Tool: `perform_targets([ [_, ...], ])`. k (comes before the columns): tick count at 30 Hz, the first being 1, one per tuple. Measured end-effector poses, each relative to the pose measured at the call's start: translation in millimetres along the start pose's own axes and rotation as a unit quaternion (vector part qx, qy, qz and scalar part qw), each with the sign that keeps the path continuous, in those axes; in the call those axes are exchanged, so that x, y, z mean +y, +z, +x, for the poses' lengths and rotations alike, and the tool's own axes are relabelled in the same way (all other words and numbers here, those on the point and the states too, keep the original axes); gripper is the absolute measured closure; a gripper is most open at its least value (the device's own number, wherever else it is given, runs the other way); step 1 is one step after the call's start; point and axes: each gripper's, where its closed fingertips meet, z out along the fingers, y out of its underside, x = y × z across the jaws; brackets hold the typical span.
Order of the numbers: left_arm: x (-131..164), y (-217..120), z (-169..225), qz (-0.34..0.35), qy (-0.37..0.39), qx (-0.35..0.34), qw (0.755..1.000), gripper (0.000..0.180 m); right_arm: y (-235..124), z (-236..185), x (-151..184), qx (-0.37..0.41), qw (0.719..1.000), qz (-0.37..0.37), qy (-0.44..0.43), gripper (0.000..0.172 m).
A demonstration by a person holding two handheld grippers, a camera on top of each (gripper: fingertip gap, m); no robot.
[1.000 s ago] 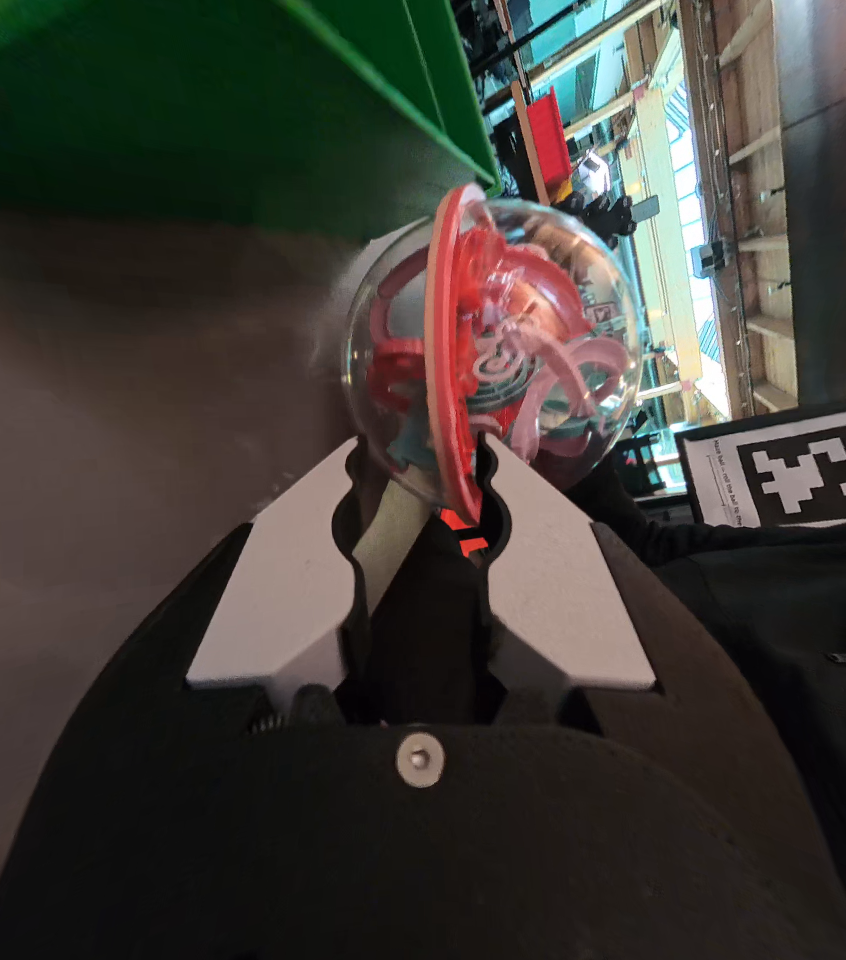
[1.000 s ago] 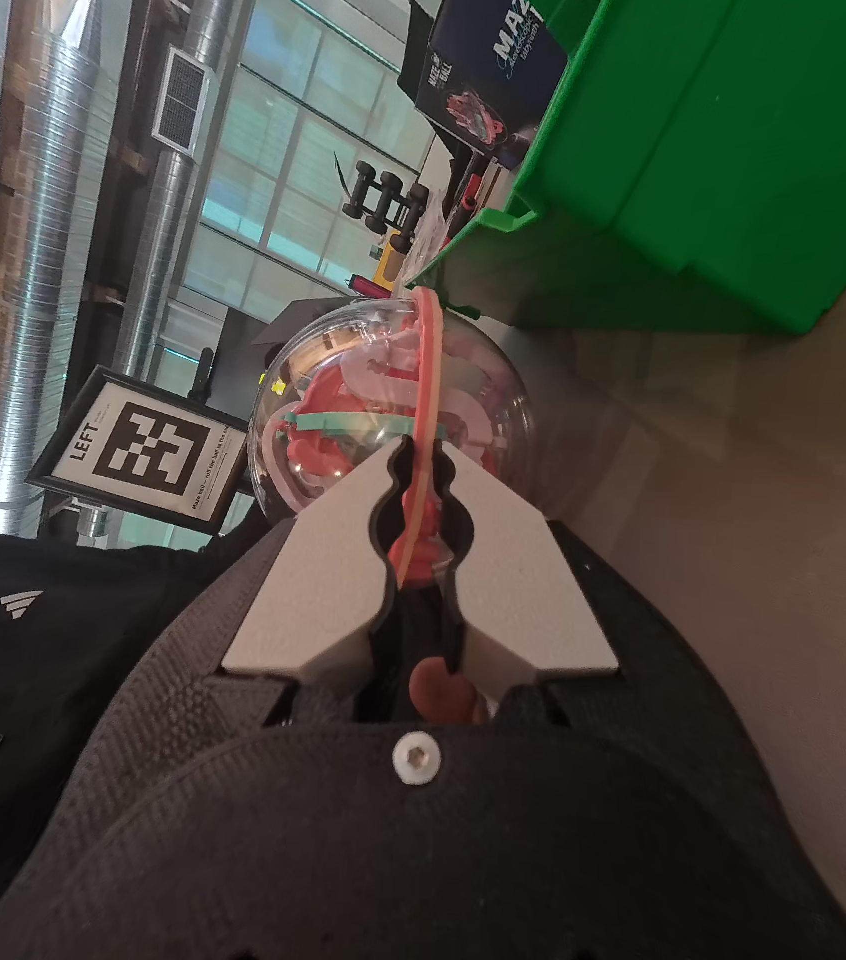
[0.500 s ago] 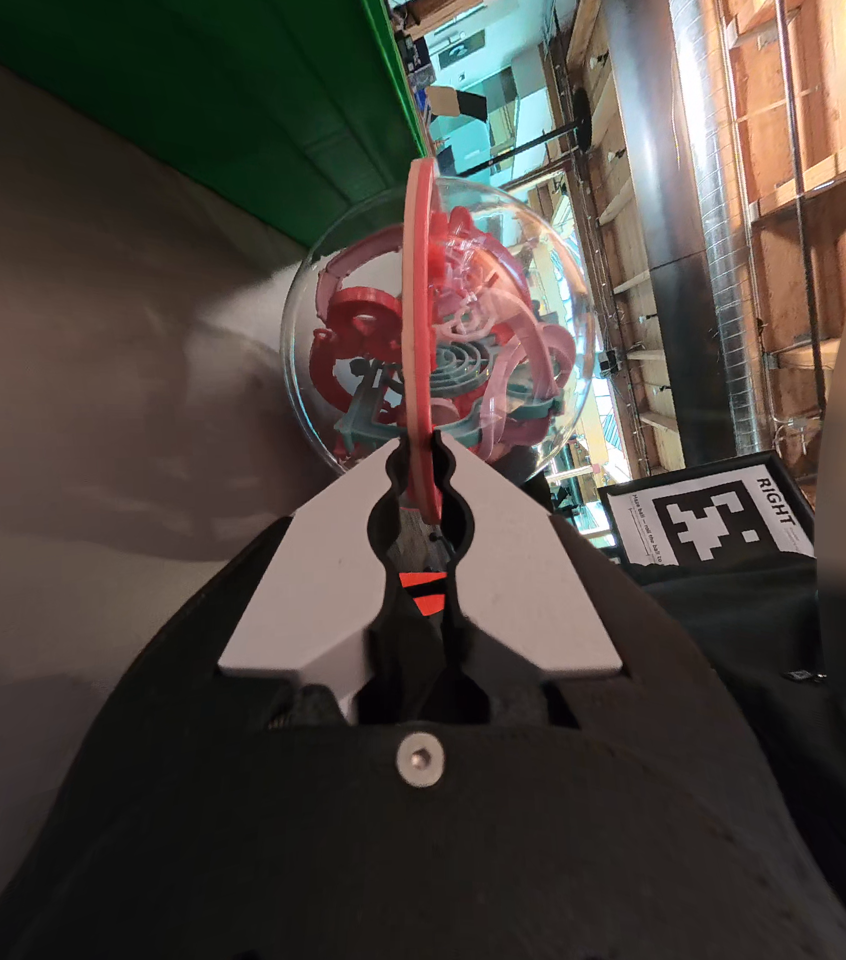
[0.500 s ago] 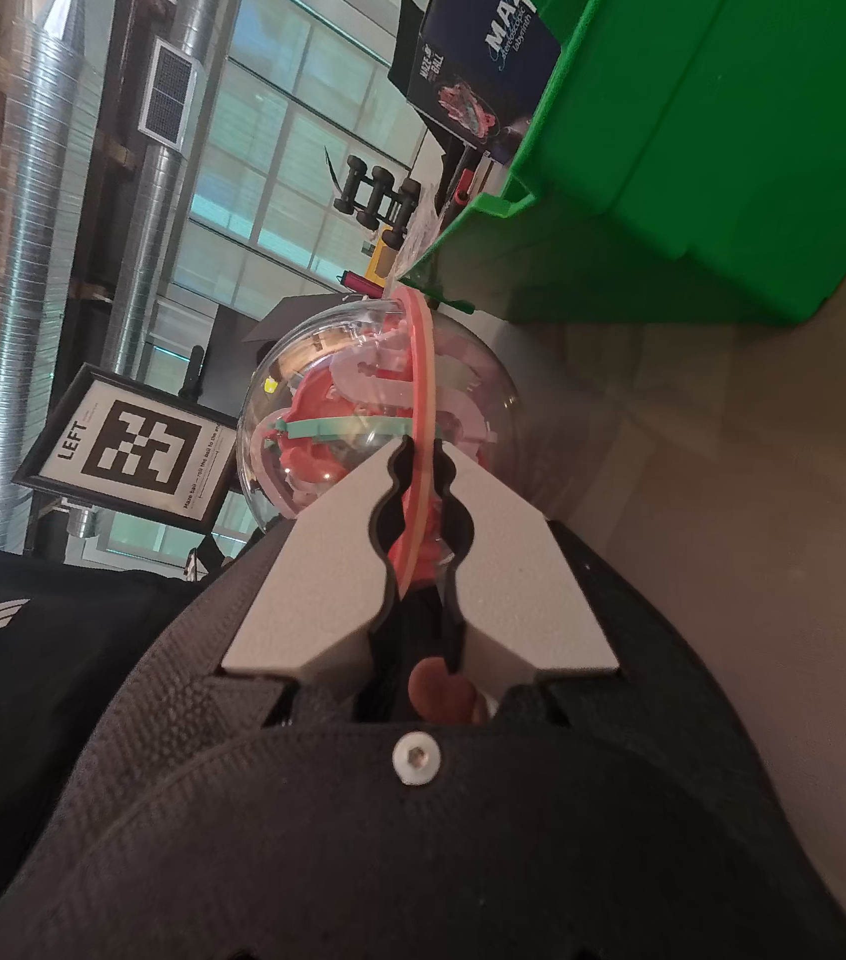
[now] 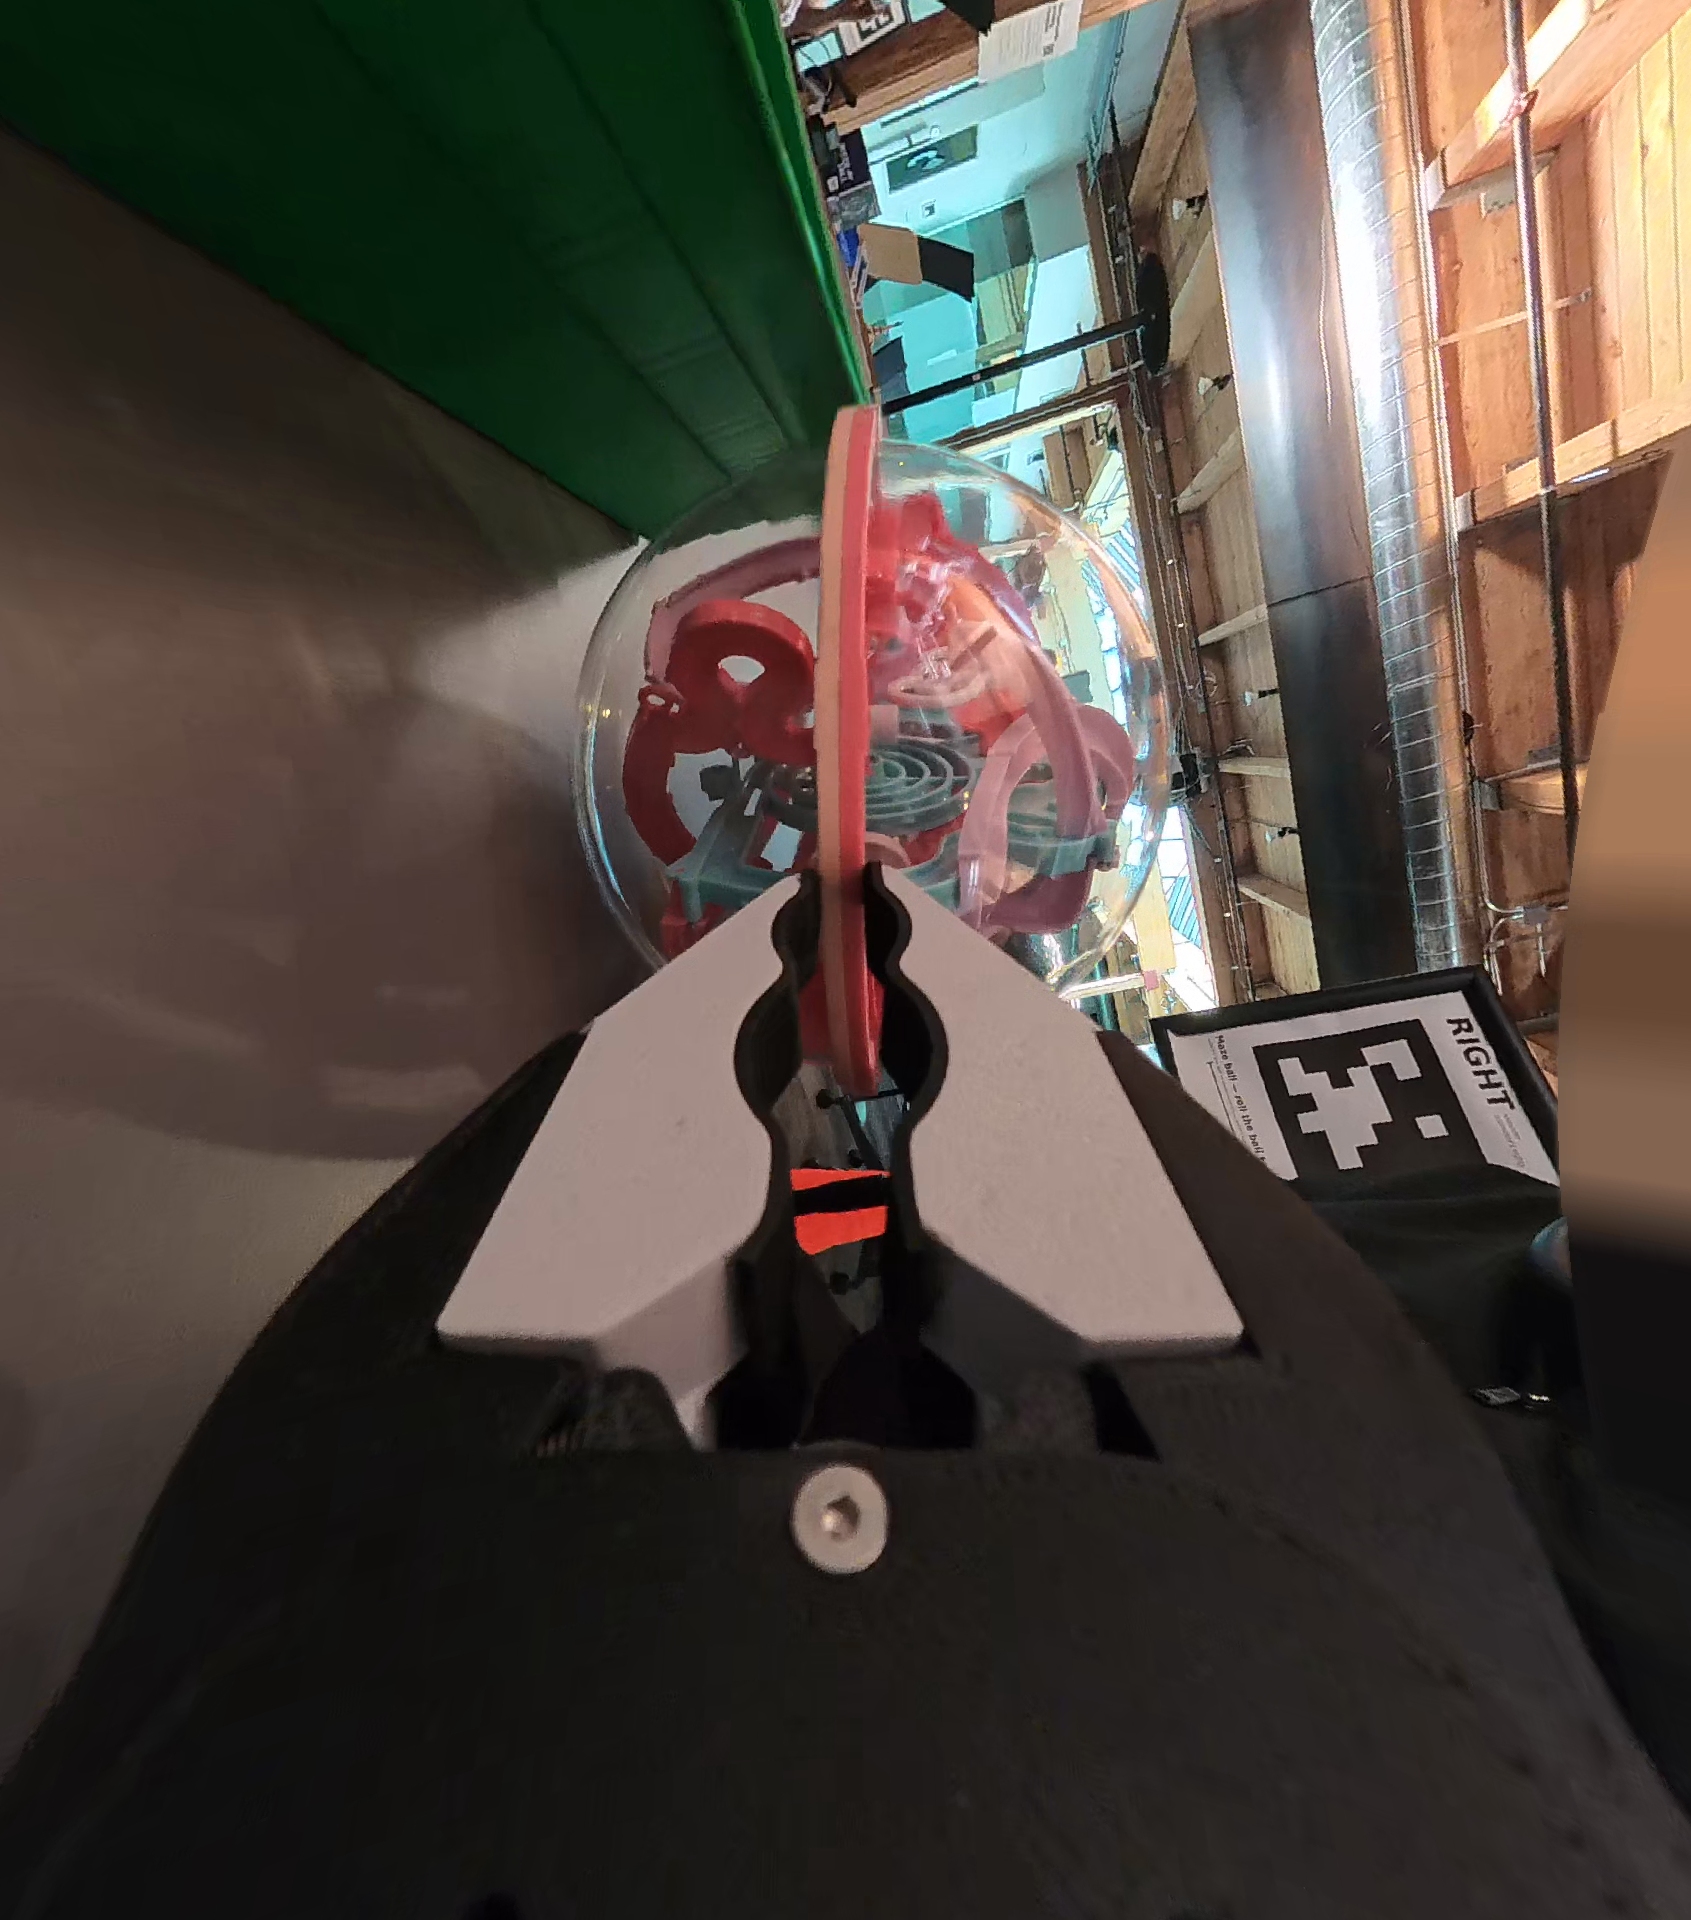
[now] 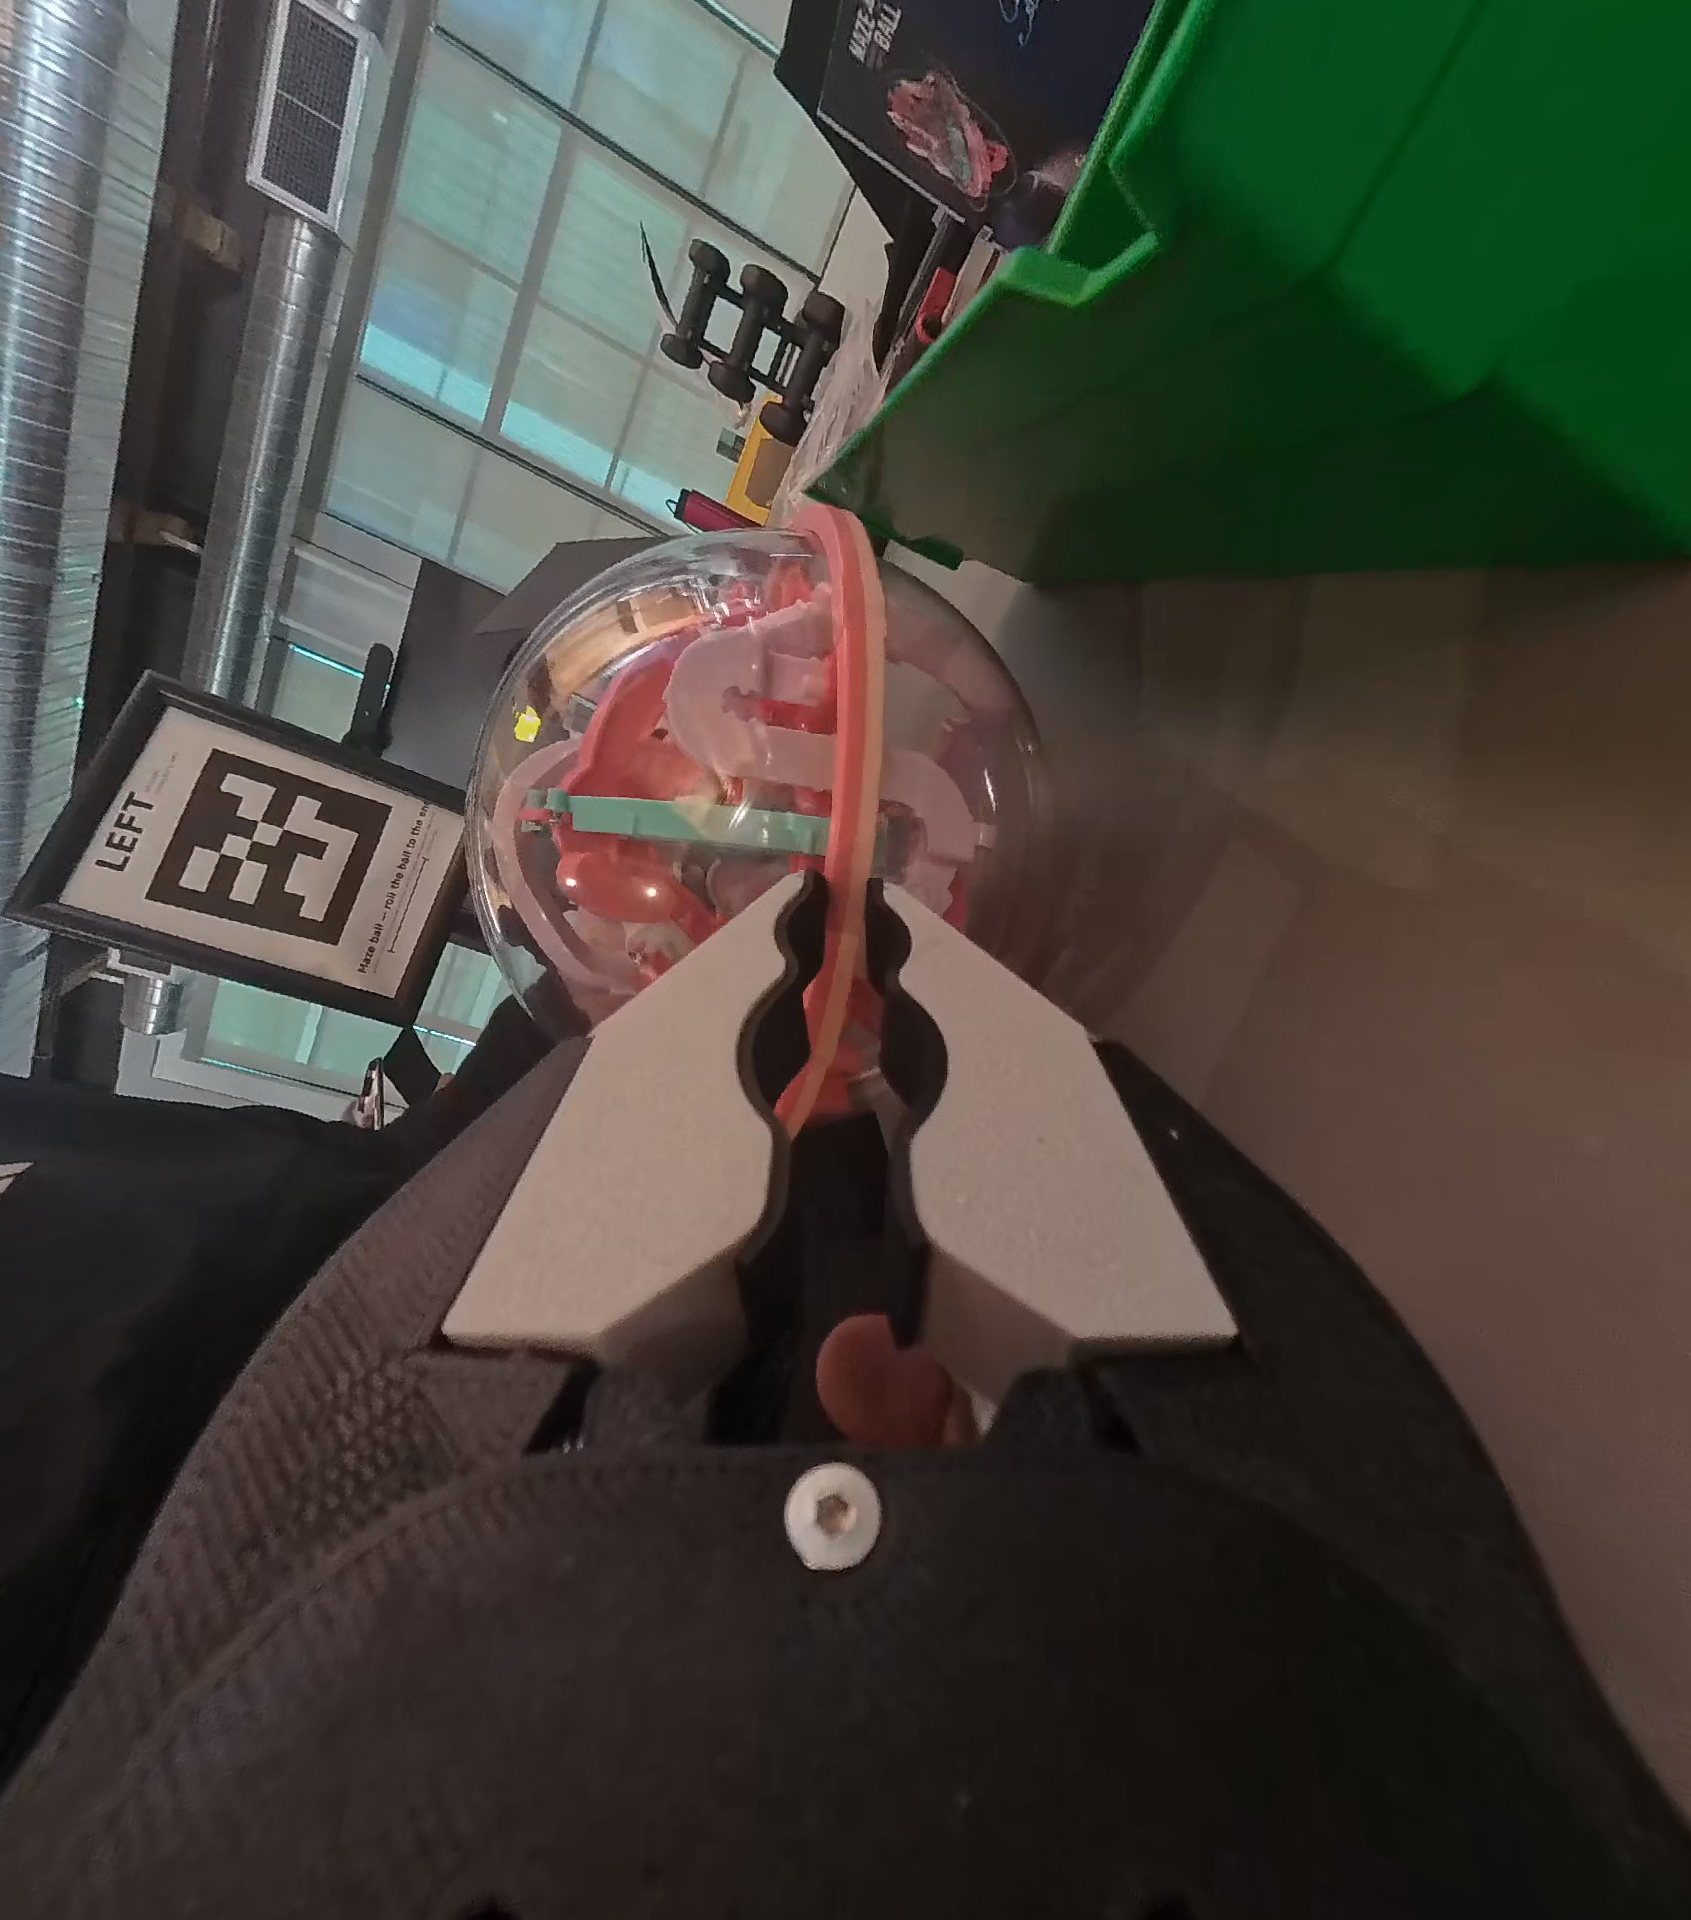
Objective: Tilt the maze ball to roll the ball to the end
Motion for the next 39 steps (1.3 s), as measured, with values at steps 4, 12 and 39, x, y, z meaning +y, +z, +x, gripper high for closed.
perform_targets([
  [4, -1.2, -1.1, -4.0, 0.003, -0.011, -0.007, 1.0, 0.174, -0.1, -1.0, 5.2, -0.001, 1.0, -0.004, 0.002, 0.166],
  [12, -18.2, 3.8, -6.4, 0.009, -0.003, -0.013, 1.0, 0.174, 0.9, 3.6, 1.6, 0.004, 1.0, 0.002, 0.004, 0.166],
  [39, -29.3, 13.4, -14.7, 0.056, -0.01, 0.059, 0.997, 0.174, 2.8, -45.7, -25.8, 0.014, 0.997, 0.002, -0.079, 0.166],
])
